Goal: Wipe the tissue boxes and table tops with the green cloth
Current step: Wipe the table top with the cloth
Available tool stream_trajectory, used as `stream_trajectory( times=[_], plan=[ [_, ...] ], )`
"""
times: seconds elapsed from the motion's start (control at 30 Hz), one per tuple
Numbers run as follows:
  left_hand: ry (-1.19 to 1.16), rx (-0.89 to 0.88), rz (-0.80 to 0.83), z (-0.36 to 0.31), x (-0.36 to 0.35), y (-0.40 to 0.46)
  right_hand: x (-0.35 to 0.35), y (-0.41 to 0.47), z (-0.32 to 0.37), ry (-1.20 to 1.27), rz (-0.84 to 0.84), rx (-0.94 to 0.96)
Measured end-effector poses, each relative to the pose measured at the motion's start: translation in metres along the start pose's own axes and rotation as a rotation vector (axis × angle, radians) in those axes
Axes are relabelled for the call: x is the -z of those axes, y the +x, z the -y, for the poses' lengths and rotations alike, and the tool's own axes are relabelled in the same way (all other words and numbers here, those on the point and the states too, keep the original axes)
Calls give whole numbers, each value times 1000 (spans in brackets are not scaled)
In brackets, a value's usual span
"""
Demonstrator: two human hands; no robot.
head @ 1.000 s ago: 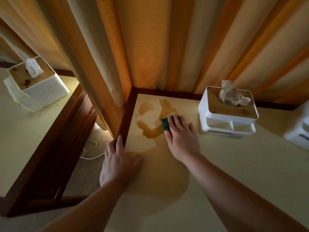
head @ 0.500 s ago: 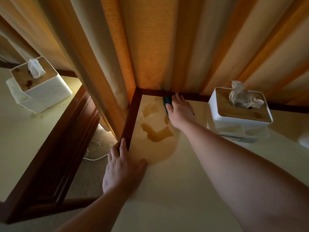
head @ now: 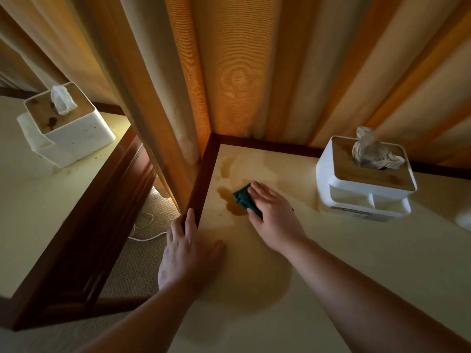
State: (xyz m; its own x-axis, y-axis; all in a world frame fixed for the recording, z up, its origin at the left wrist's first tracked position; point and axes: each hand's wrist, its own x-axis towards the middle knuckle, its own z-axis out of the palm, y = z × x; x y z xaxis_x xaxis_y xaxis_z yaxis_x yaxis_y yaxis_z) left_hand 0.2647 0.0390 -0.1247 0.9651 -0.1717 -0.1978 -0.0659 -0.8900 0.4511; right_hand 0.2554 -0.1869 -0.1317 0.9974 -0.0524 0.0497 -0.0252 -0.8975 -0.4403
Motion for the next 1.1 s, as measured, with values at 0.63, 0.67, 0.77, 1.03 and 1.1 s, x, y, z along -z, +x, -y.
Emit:
stream_trajectory(
  times=[0.63,0.67,0.77,1.03,1.1],
  plan=[
    [-15,-15,-44,0,-1,-2,7,141,31,253,-16,-259],
    [-13,-13,-44,0,-1,-1,0,140,37,236,32,-184],
    [-19,-3,-32,0,-1,0,-18,118,47,76,129,18],
    [-25,1,3,-1,2,0,-11,8,18,-87,58,75],
    [-18,-8,4,-1,3,-1,-4,-1,1,-75,20,1]
  ],
)
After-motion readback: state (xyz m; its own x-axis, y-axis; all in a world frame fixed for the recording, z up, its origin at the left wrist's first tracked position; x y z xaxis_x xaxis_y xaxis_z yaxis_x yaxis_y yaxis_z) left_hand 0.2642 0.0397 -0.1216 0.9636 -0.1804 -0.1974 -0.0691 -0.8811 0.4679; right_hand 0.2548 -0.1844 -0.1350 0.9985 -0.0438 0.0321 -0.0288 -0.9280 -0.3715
